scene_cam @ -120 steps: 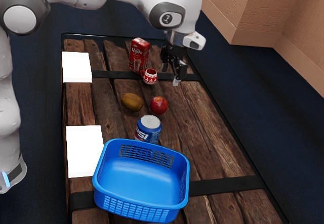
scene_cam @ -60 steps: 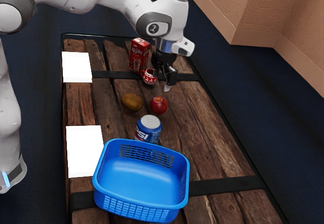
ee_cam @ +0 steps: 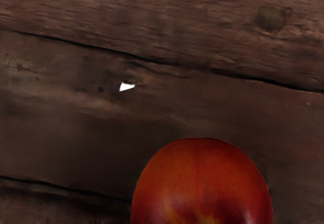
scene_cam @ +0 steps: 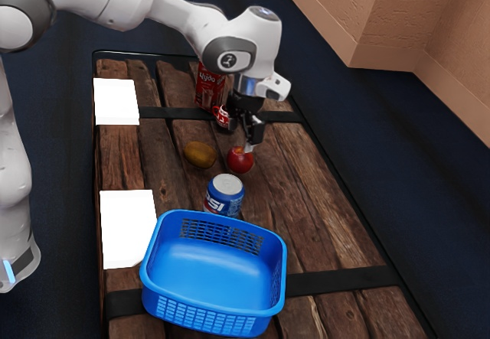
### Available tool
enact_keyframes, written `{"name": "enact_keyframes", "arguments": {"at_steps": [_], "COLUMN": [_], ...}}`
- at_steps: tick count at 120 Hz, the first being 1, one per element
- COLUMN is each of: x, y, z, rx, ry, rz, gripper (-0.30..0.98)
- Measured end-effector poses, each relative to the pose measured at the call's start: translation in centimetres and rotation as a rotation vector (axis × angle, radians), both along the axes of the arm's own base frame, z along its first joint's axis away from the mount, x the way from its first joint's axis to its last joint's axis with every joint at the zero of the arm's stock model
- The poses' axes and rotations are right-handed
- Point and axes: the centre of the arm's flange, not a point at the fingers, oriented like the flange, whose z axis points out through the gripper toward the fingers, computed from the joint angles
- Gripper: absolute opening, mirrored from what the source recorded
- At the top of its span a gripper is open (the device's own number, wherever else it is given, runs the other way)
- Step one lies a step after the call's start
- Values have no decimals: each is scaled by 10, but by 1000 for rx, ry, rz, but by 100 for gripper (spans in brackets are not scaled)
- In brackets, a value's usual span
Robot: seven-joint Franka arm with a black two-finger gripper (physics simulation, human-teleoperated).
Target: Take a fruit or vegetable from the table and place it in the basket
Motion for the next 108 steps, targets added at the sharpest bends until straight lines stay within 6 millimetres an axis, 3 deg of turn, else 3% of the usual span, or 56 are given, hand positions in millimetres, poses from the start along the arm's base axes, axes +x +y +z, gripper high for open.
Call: {"name": "enact_keyframes", "arguments": {"at_steps": [14,43,108], "x": [6,14,10], "y": [-3,-8,-26], "z": [-17,-33,-40], "rx": [-7,-14,-8], "ry": [11,11,-7], "rz": [-7,-16,-46], "gripper": [69,69,69]}}
